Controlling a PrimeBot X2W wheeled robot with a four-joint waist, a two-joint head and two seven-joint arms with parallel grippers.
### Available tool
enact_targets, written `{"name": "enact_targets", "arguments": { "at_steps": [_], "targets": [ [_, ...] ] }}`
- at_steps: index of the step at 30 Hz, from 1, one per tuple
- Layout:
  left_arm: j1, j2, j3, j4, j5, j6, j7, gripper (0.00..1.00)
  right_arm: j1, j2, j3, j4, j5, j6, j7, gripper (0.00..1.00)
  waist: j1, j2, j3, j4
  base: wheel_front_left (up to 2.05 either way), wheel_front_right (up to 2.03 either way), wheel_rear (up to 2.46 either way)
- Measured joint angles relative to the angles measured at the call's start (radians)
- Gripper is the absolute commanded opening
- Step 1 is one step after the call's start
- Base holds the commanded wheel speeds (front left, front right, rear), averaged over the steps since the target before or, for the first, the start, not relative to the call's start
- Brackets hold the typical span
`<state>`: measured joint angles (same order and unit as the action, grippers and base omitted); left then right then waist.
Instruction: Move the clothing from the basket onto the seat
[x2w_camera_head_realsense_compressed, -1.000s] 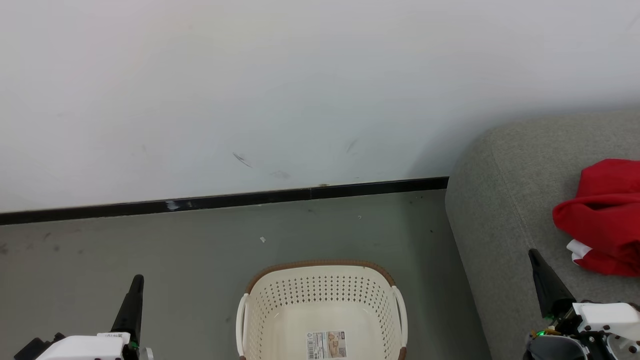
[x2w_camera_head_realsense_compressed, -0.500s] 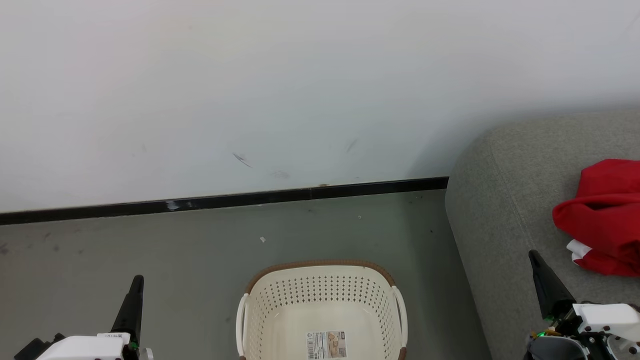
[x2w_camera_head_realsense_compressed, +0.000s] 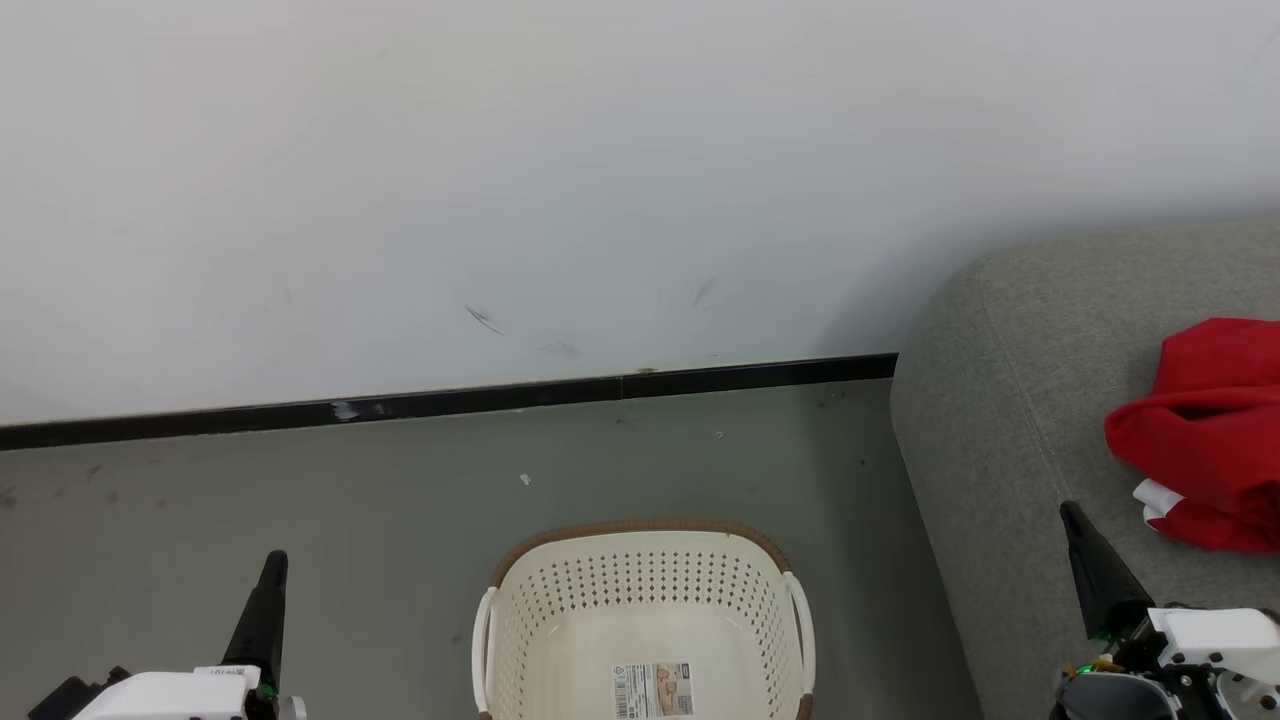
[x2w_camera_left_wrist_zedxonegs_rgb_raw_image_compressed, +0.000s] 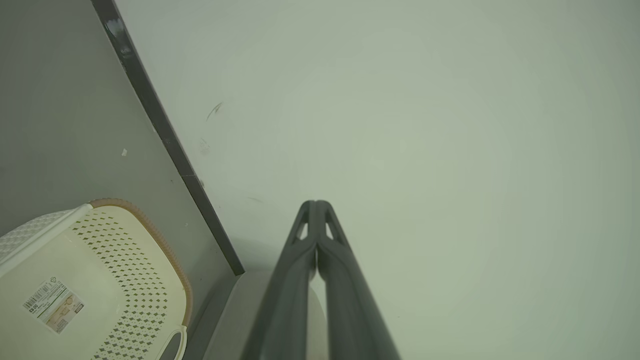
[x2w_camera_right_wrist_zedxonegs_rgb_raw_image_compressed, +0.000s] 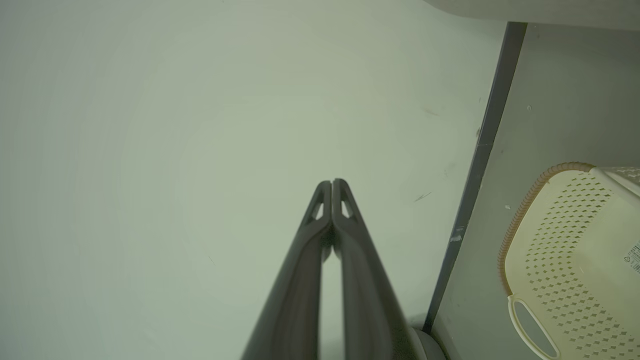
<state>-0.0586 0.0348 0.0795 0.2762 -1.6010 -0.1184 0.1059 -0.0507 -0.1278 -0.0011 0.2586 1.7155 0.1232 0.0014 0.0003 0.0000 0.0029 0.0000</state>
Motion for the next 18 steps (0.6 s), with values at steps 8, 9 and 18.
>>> {"name": "enact_targets", "arguments": {
  "at_steps": [8, 9, 18],
  "targets": [
    [0.0, 0.0, 0.0, 0.0, 0.0, 0.0, 0.003, 0.0, 0.0, 0.0, -0.005, 0.0, -0.001, 0.0, 0.0, 0.0, 0.0, 0.0, 0.0, 0.0, 0.0, 0.0, 0.0],
    [0.0, 0.0, 0.0, 0.0, 0.0, 0.0, 0.003, 0.0, 0.0, 0.0, -0.005, 0.0, -0.001, 0.0, 0.0, 0.0, 0.0, 0.0, 0.0, 0.0, 0.0, 0.0, 0.0],
    [0.0, 0.0, 0.0, 0.001, 0.0, 0.0, 0.003, 0.0, 0.0, 0.001, -0.008, 0.001, -0.001, 0.0, 0.004, 0.0, 0.0, 0.0, 0.0, 0.0, 0.0, 0.0, 0.0]
  ]
}}
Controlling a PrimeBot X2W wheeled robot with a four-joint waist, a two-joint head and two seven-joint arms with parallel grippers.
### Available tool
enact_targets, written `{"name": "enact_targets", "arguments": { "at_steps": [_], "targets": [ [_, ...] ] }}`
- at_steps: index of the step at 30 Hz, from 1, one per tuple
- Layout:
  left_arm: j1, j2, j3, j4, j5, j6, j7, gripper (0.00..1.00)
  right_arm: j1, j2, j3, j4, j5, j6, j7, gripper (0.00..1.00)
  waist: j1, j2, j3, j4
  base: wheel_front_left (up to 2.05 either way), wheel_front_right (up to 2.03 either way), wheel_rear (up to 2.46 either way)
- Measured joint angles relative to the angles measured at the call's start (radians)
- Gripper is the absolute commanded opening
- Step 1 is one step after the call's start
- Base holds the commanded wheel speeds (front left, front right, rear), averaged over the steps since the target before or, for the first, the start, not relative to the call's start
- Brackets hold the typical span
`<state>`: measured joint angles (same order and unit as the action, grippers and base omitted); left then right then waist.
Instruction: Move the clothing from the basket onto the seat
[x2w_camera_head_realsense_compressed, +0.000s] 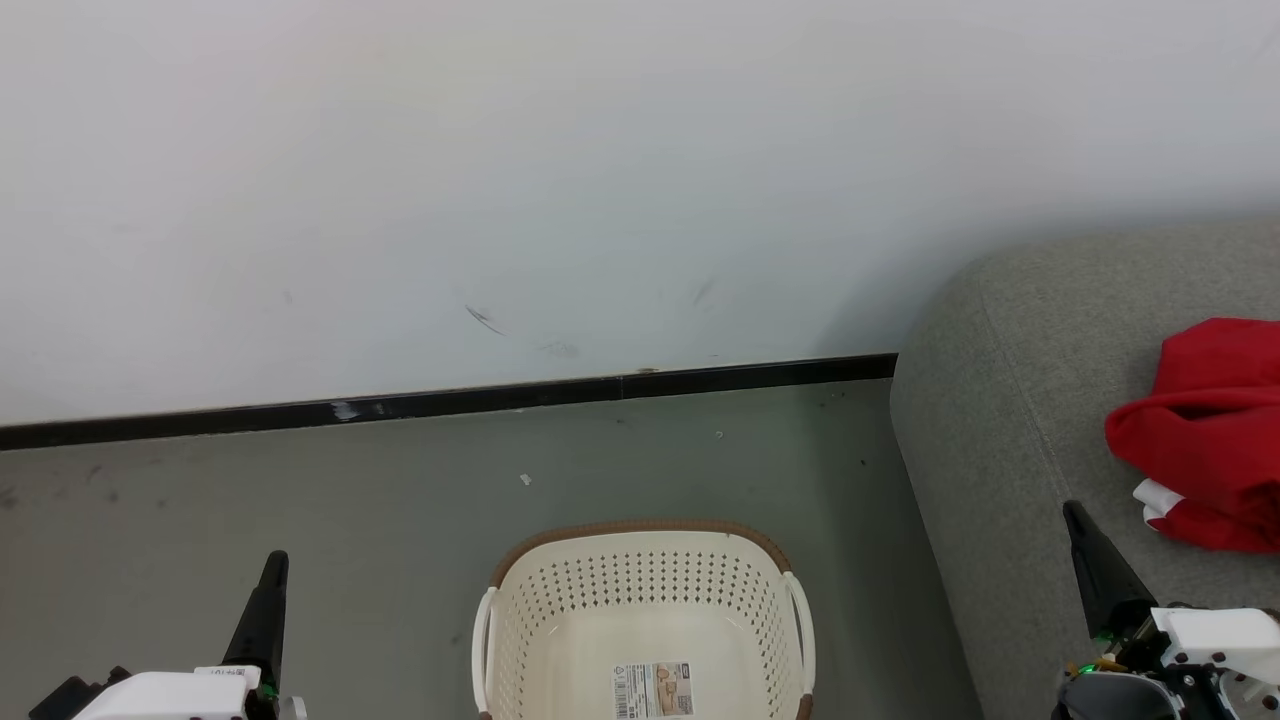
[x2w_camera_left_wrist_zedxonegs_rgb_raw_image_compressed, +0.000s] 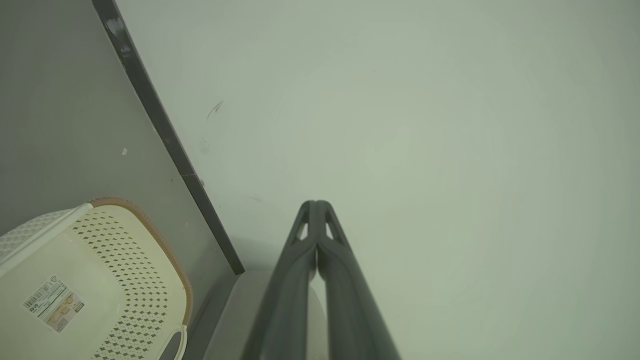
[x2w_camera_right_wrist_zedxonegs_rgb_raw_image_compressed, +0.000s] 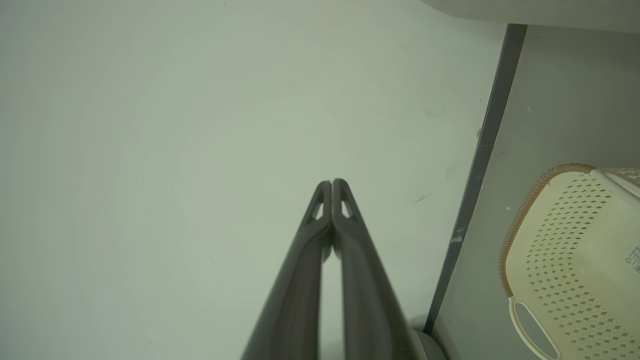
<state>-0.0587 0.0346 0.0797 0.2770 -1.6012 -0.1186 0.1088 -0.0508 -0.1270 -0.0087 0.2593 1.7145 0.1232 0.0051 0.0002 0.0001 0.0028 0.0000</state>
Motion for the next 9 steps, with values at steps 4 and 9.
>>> {"name": "enact_targets", "arguments": {
  "at_steps": [4, 9],
  "targets": [
    [0.0, 0.0, 0.0, 0.0, 0.0, 0.0, 0.0, 0.0, 0.0, 0.0, -0.001, 0.0, 0.0, 0.0, 0.001, 0.0, 0.0, 0.0, 0.0, 0.0, 0.0, 0.0, 0.0],
    [0.0, 0.0, 0.0, 0.0, 0.0, 0.0, 0.0, 0.0, 0.0, 0.001, -0.002, 0.0, 0.0, 0.0, 0.001, 0.0, 0.0, 0.0, 0.0, 0.0, 0.0, 0.0, 0.0]
  ]
}}
